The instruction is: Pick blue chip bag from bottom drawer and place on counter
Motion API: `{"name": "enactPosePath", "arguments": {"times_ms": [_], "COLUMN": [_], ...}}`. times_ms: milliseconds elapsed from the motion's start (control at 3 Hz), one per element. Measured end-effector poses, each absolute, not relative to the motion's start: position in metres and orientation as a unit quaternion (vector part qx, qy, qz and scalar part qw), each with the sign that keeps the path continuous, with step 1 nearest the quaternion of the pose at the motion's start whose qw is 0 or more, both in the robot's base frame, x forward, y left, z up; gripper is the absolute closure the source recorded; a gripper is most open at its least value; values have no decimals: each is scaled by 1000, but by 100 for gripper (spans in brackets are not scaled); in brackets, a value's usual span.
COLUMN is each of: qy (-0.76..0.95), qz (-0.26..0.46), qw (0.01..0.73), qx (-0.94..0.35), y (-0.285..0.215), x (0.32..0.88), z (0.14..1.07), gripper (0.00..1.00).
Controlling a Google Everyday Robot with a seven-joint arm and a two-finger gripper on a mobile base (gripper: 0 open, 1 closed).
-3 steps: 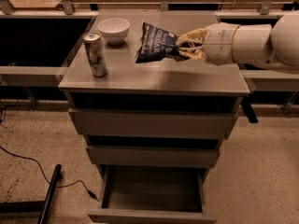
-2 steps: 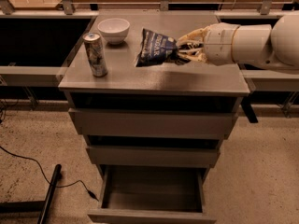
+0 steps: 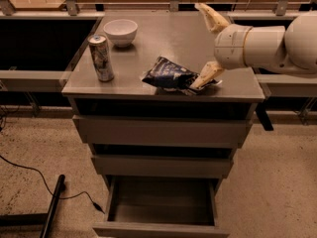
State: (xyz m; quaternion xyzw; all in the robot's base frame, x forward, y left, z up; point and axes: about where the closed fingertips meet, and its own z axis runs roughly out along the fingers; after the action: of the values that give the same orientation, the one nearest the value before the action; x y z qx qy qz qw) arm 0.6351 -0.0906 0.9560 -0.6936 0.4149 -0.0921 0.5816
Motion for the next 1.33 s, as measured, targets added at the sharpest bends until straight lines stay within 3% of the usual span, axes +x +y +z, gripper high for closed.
{"name": "enactPosePath", "arguments": {"times_ms": [1000, 1333], "qy": [388, 377], "qz": [-94, -115], "qw": [577, 576], "qx": [-712, -716], "y": [-67, -86], "x": [651, 655], "z": [983, 1017], "gripper": [0, 0]}}
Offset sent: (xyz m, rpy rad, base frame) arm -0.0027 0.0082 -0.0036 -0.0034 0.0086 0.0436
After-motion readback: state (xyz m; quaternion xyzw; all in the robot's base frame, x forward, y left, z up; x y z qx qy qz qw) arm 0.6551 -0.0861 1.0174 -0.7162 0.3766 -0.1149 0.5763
